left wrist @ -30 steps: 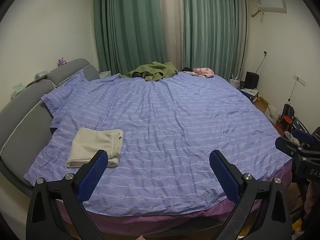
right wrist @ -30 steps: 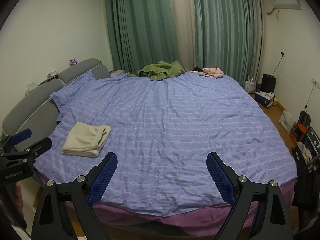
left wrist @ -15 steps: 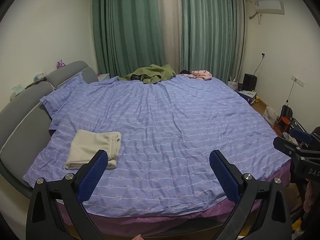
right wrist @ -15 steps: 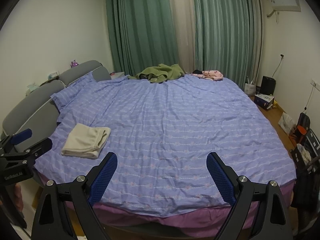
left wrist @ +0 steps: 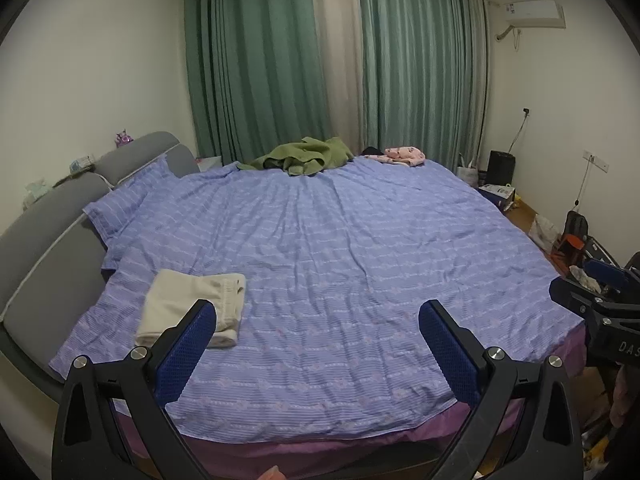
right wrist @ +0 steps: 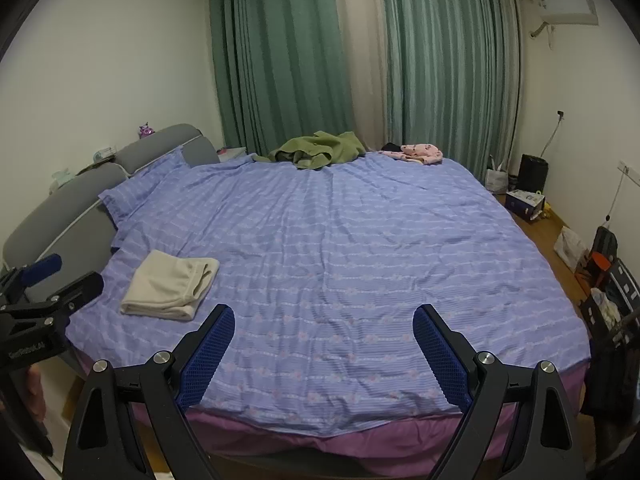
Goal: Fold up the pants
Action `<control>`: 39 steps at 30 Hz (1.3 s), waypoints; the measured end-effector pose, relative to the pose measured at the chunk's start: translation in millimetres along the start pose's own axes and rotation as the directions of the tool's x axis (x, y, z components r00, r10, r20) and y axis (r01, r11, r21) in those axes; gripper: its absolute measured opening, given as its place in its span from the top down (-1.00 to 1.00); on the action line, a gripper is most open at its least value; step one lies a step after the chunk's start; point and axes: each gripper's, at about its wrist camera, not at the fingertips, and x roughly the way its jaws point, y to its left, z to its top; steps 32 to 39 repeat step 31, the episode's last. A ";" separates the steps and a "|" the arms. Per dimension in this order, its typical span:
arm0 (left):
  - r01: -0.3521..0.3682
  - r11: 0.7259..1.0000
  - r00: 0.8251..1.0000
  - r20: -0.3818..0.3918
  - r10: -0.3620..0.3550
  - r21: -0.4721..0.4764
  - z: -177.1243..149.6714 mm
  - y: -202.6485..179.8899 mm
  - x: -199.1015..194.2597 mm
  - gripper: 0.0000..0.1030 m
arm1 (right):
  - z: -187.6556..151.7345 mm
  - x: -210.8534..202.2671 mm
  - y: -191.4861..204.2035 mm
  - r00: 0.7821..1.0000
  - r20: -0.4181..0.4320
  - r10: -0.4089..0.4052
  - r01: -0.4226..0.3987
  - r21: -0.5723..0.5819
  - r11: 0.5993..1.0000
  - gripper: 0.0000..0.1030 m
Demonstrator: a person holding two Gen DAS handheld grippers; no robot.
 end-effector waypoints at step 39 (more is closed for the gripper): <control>0.002 1.000 1.000 0.007 -0.002 0.004 1.2 -5.6 5.2 -1.00 | 0.2 3.1 3.3 1.000 -0.005 -0.026 0.026 0.010 1.000 -0.78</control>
